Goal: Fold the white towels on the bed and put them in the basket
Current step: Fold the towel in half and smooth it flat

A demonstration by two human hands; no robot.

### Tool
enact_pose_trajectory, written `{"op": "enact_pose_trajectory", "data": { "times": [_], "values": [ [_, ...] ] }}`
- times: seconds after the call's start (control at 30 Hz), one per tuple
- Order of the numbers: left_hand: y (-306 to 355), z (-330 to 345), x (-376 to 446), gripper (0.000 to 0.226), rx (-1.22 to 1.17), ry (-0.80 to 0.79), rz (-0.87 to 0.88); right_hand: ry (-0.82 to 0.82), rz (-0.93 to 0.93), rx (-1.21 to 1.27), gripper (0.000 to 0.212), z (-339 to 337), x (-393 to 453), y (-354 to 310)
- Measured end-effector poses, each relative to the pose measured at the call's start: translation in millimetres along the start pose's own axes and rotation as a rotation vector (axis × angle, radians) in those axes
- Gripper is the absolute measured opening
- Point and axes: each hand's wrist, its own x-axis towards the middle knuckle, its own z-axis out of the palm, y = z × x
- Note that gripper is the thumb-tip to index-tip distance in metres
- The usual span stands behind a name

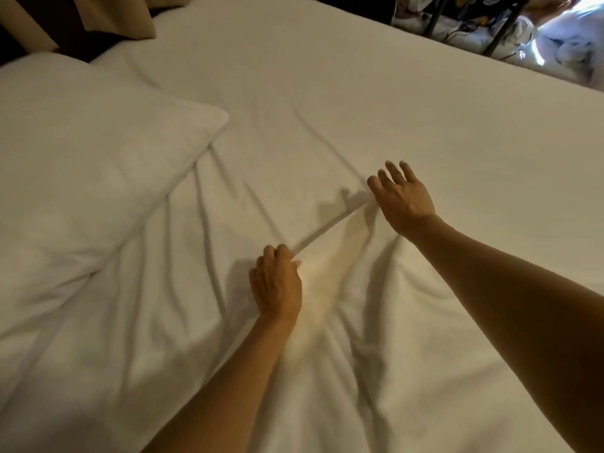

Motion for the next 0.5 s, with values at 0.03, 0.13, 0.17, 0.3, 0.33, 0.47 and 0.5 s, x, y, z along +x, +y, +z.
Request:
{"op": "enact_pose_trajectory", "data": {
  "times": [0.03,0.13,0.17,0.3,0.33,0.47,0.5],
  "values": [
    [-6.3,-6.9,15.6,0.01,-0.009,0.048,-0.032,0.035,-0.002,0.005,0.047,-5.1,14.4,-5.2],
    [-23.8,-24.0,57.0,0.012,0.052,0.143,-0.066,0.129,0.002,0.023,0.044,-15.5,59.7,-24.6],
    [-28.6,-25.4,65.7,0.012,0.071,0.149,-0.064,0.147,0.014,0.039,0.044,-17.5,73.9,-31.5],
    [-42.8,-0.6,68.4,0.017,0.188,0.209,0.002,0.143,0.068,0.149,0.042,-7.8,115.5,-58.9],
    [-46.0,11.4,64.3,0.023,0.209,0.229,0.043,0.123,0.093,0.188,0.044,0.3,118.6,-66.7],
    [-54.7,47.4,45.5,0.054,0.218,0.131,0.297,-0.044,0.2,0.457,0.056,44.3,112.5,-93.3],
    [-57.6,52.5,43.1,0.056,0.196,0.089,0.335,-0.083,0.204,0.528,0.055,52.7,111.2,-96.1]
  ]
}}
